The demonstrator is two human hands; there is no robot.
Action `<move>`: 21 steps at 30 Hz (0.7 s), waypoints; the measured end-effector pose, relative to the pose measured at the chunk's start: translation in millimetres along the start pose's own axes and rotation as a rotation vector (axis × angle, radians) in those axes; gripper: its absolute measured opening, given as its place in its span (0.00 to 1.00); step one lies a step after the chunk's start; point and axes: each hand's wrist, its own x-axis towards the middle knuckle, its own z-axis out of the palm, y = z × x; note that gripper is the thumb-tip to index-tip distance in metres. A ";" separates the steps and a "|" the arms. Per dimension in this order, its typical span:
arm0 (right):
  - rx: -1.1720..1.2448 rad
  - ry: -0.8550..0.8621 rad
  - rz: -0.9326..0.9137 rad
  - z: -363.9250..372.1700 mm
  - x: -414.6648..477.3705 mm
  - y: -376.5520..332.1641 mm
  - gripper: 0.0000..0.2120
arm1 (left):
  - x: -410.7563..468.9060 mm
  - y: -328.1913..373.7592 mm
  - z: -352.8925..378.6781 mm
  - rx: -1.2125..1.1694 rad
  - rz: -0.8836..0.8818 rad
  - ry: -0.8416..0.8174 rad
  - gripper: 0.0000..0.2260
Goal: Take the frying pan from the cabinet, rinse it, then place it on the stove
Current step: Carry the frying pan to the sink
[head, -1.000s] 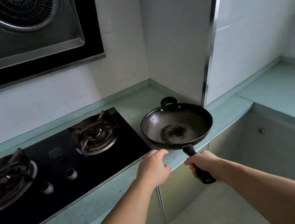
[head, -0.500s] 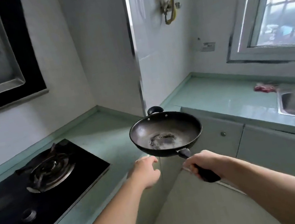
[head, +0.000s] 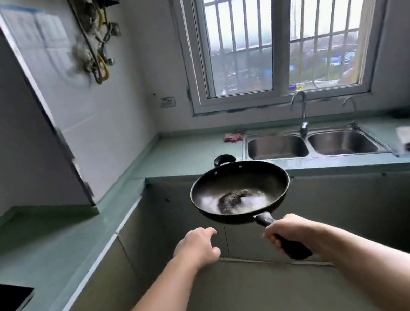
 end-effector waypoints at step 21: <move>0.353 0.201 0.114 -89.1 147.0 -35.0 0.13 | 188.8 79.8 -0.9 0.020 0.214 -0.051 0.22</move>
